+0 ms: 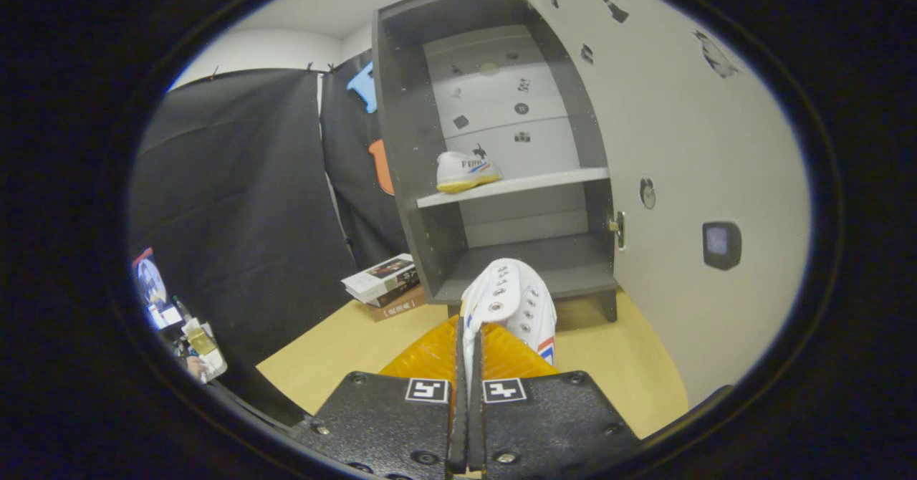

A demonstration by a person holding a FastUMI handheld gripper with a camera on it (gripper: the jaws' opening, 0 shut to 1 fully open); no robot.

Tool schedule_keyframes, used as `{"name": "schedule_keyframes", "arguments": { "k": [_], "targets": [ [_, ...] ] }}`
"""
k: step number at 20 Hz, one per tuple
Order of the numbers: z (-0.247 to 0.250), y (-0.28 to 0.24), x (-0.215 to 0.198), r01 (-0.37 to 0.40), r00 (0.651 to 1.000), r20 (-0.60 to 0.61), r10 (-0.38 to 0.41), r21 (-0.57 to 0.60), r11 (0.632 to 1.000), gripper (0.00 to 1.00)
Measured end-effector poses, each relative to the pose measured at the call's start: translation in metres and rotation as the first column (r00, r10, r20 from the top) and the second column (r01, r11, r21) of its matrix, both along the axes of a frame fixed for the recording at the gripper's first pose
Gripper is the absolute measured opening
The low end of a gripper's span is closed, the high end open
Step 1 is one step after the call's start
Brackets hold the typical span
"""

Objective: Open the shoe cabinet door, grab the shoes and put them into the shoe cabinet, then close the shoe cabinet door.

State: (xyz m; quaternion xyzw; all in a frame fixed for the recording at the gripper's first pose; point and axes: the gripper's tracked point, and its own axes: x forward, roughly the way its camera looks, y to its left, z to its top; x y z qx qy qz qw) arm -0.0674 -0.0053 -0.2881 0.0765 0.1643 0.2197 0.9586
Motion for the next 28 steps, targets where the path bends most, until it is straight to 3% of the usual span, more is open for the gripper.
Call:
{"name": "schedule_keyframes", "arguments": {
  "k": [8, 16, 24, 28],
  "targets": [
    [0.090, 0.002, 0.022, 0.023, 0.996, 0.090, -0.021, -0.024, 0.999, 0.04],
    [0.142, 0.013, 0.073, 0.058, 0.993, 0.107, -0.052, -0.050, 0.997, 0.04],
    [0.171, 0.027, 0.159, 0.101, 0.991, 0.094, -0.096, -0.046, 0.994, 0.05],
    [0.178, 0.023, 0.225, 0.154, 0.984, 0.111, -0.140, -0.131, 0.979, 0.04]
  ]
}}
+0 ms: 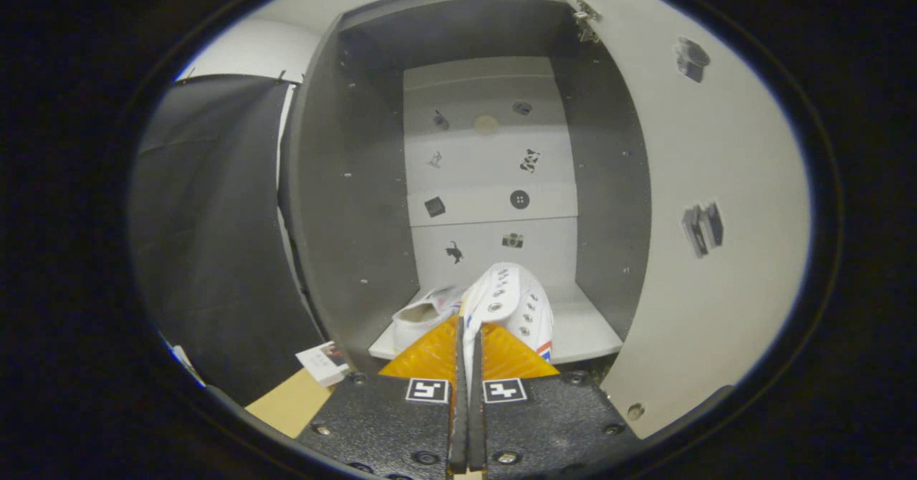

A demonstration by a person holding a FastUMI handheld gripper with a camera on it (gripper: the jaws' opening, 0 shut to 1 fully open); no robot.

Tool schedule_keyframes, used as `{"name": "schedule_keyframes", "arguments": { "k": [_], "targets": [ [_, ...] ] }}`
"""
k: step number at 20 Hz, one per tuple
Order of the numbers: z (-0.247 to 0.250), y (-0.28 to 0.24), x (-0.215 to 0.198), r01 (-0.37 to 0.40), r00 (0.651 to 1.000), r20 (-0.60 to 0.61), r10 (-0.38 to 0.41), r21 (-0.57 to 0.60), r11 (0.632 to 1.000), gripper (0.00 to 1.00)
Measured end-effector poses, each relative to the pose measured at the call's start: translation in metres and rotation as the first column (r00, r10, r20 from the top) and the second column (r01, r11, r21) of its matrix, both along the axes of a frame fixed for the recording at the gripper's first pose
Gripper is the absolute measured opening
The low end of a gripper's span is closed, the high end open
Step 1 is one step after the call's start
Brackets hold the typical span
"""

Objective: Open the shoe cabinet door, grab the shoes and put them into the shoe cabinet, then close the shoe cabinet door.

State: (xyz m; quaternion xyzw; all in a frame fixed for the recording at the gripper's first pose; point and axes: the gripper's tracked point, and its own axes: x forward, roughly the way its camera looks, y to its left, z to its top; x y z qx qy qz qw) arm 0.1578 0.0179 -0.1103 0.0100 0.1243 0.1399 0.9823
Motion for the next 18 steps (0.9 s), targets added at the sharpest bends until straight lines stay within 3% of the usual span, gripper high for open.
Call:
{"name": "schedule_keyframes", "arguments": {
  "k": [3, 11, 15, 18],
  "targets": [
    [-0.008, -0.001, 0.051, 0.043, 0.999, -0.018, -0.044, -0.060, 0.997, 0.05],
    [-0.050, -0.004, 0.152, 0.061, 0.994, -0.078, -0.080, -0.220, 0.974, 0.05],
    [-0.087, -0.011, 0.169, 0.045, 0.984, -0.153, -0.092, -0.284, 0.958, 0.05],
    [-0.090, -0.002, 0.168, -0.002, 0.987, -0.152, -0.046, -0.305, 0.952, 0.05]
  ]
}}
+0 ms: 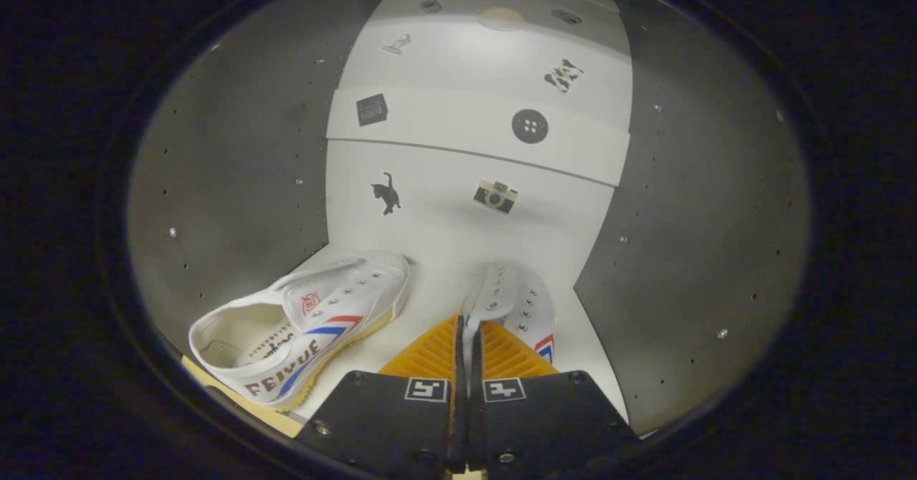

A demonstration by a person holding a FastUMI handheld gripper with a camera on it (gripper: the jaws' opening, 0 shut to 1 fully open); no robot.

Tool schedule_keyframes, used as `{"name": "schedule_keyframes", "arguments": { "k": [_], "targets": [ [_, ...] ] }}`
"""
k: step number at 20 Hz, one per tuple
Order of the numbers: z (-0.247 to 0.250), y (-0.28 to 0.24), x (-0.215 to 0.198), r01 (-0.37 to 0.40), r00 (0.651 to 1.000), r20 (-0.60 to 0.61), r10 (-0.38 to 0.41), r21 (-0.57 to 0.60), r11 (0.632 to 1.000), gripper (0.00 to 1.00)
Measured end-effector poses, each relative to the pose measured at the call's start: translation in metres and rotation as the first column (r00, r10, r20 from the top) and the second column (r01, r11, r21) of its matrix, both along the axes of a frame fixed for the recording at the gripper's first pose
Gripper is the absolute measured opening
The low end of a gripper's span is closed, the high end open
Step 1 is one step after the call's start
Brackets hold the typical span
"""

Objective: Open the shoe cabinet door, grab the shoes and put them into the shoe cabinet, then close the shoe cabinet door.

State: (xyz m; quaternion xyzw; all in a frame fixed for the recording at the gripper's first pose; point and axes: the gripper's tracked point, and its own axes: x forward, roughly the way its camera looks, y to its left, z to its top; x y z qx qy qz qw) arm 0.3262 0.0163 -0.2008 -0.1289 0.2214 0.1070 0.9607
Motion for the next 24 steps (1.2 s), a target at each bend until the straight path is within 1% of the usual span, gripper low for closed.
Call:
{"name": "schedule_keyframes", "arguments": {
  "k": [2, 3, 4, 6, 7, 10, 12, 14, 17, 22, 24],
  "targets": [
    [0.000, -0.001, -0.001, 0.002, 1.000, 0.003, -0.002, -0.007, 1.000, 0.07],
    [0.001, -0.002, -0.002, 0.007, 1.000, 0.006, -0.007, -0.006, 1.000, 0.11],
    [0.002, -0.003, -0.003, 0.011, 1.000, 0.007, -0.011, 0.001, 1.000, 0.12],
    [0.003, -0.002, -0.009, 0.010, 1.000, 0.000, -0.010, 0.019, 1.000, 0.20],
    [0.007, -0.006, -0.011, 0.013, 1.000, 0.014, -0.013, 0.015, 1.000, 0.32],
    [0.033, -0.020, -0.021, 0.069, 0.993, 0.100, -0.069, 0.004, 0.998, 0.70],
    [0.050, -0.018, -0.035, 0.065, 0.988, 0.135, -0.071, 0.051, 0.997, 0.73],
    [0.069, -0.012, -0.055, 0.043, 0.985, 0.164, -0.057, 0.087, 0.995, 0.85],
    [0.097, -0.015, -0.084, 0.054, 0.974, 0.212, -0.074, 0.098, 0.994, 1.00],
    [0.141, -0.011, -0.138, 0.020, 0.957, 0.286, -0.052, 0.113, 0.993, 1.00],
    [0.153, -0.015, -0.163, 0.024, 0.953, 0.298, -0.063, 0.132, 0.991, 1.00]
  ]
}}
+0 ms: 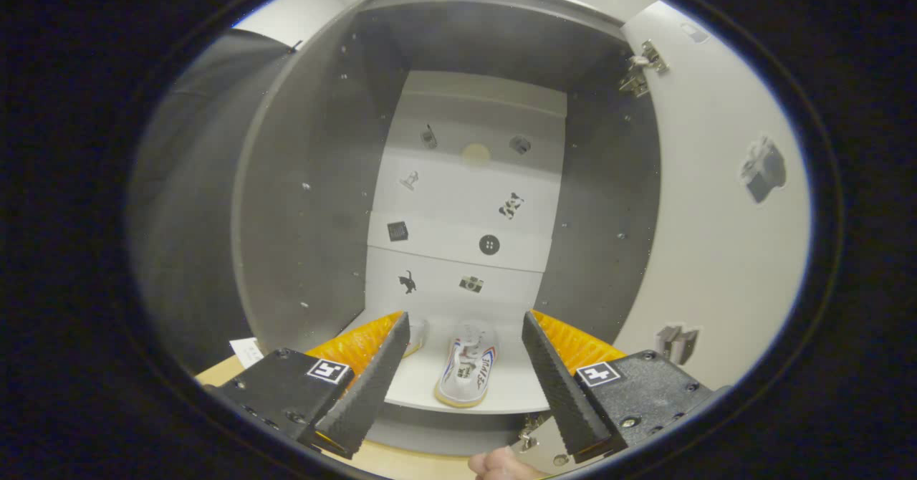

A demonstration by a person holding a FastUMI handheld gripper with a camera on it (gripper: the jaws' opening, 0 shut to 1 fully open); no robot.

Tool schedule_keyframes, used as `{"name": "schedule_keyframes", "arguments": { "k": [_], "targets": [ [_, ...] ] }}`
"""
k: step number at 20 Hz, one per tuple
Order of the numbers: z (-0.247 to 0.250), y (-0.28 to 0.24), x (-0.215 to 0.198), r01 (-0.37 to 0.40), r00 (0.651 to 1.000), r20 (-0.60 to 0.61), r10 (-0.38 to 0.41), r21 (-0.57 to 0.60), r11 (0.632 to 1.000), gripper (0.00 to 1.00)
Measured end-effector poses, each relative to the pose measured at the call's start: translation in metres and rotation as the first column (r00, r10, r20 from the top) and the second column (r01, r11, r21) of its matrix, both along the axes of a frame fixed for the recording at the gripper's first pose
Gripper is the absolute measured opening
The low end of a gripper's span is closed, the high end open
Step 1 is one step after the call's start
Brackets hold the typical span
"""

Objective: Open the shoe cabinet door, grab the shoes and put them into the shoe cabinet, then close the shoe cabinet door.

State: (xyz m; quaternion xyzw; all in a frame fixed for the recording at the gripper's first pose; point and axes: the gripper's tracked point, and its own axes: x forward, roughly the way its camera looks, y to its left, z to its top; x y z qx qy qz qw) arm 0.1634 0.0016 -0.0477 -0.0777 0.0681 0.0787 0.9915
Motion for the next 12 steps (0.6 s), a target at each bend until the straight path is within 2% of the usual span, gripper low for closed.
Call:
{"name": "schedule_keyframes", "arguments": {
  "k": [4, 9, 12],
  "targets": [
    [0.032, -0.001, -0.052, -0.028, 0.998, 0.061, 0.023, 0.087, 0.996, 1.00],
    [0.084, -0.016, -0.127, -0.040, 0.980, 0.195, 0.031, 0.043, 0.998, 1.00],
    [0.099, -0.021, -0.179, -0.076, 0.976, 0.205, 0.070, 0.020, 0.997, 1.00]
  ]
}}
